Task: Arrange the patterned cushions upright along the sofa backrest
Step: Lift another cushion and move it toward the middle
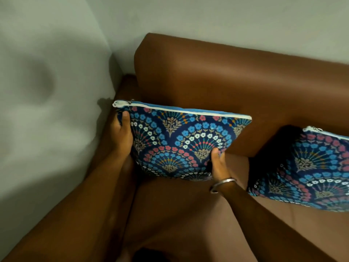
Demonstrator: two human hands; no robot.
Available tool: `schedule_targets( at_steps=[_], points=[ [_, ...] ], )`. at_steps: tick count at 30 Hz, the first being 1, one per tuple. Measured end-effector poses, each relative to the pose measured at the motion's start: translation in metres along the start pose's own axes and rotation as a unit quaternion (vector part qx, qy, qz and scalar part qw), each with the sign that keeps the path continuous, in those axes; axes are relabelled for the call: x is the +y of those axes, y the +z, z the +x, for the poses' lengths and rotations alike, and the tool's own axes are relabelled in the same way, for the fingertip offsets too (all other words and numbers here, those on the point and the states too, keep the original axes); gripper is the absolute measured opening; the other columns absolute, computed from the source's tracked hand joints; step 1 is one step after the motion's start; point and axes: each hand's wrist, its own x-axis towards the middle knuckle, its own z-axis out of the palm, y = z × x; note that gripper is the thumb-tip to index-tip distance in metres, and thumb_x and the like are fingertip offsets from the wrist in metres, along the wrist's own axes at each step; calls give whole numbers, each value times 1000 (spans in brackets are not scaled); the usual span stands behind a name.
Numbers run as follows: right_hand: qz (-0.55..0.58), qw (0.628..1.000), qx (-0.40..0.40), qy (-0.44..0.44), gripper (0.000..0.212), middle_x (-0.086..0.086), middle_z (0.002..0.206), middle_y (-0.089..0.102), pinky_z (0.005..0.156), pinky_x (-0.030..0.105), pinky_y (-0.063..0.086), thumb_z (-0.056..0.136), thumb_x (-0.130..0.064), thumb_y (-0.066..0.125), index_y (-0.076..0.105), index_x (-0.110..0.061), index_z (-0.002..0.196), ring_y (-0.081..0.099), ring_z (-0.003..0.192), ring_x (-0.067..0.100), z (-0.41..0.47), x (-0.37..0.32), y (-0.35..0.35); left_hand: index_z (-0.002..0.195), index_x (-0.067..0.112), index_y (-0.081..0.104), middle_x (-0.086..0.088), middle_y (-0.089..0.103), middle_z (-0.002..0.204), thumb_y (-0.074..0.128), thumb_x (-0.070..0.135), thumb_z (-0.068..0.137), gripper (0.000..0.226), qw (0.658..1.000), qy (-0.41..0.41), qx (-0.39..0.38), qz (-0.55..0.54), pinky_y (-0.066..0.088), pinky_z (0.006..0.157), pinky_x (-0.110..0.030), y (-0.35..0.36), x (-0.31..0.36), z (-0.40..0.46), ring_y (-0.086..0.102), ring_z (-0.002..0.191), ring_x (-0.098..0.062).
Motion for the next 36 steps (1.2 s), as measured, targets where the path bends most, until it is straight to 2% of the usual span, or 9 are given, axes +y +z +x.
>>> schedule_targets(
  at_steps=[5,8,12,17,21,25,29,33,36],
  points=[
    [-38,999,-14,-25,65,-7,135,42,78,5,44,90,-24,58,27,-18,147,43,121,9,-38,1,-79,132,18,56,-2,67,121,51,57,94,55,999,32,-22,24,55,84,-24,2,23,-51,65,98,3],
    [-87,994,48,-40,56,1,135,48,95,24,43,87,-18,63,41,-15,139,48,121,13,-74,17,-172,152,11,33,-12,49,149,52,46,99,66,997,42,14,62,47,106,-31,21,24,-140,53,132,-14],
    [-76,978,193,-33,34,11,124,59,79,20,51,86,-13,64,53,-20,117,58,109,24,-112,21,-313,152,5,33,-13,39,156,48,40,98,66,983,119,-69,125,32,116,-36,111,37,-282,37,144,-22],
    [-61,969,236,32,89,1,145,45,99,54,44,59,-74,64,37,-36,134,49,123,25,-78,-10,-438,155,27,30,-1,37,159,50,68,87,82,935,-93,-339,40,35,108,-32,264,68,-347,38,144,-21],
    [-8,983,174,66,104,-2,158,25,106,56,36,60,-77,58,12,-41,147,31,139,32,-29,-21,-465,143,32,47,4,57,140,42,97,62,104,931,-187,-310,-50,44,108,-49,324,61,-336,56,127,-21],
    [-22,987,147,57,97,3,158,26,111,42,32,73,-74,47,12,-27,151,32,140,31,-11,-10,-465,124,48,61,19,69,123,40,95,68,76,930,-167,-320,-67,54,87,-29,330,46,-335,68,107,-1],
    [-62,988,140,-4,69,10,144,47,71,-6,34,90,-53,45,31,-13,144,47,125,25,-6,-2,-444,102,68,58,37,67,101,40,87,70,42,965,-161,-195,-68,54,72,-12,327,44,-323,66,92,11],
    [-22,989,135,-56,70,-2,136,51,98,33,41,81,-58,52,35,-26,140,49,124,21,-3,0,-430,122,46,44,28,54,114,28,74,87,48,960,-172,-213,-57,49,84,-19,328,42,-313,58,98,8],
    [-31,985,150,-79,72,-4,136,52,100,37,40,77,-62,52,38,-28,139,49,122,16,-4,2,-434,131,37,45,23,54,118,19,53,104,41,972,-142,-178,-53,50,75,-6,339,50,-315,60,95,11]
  ],
)
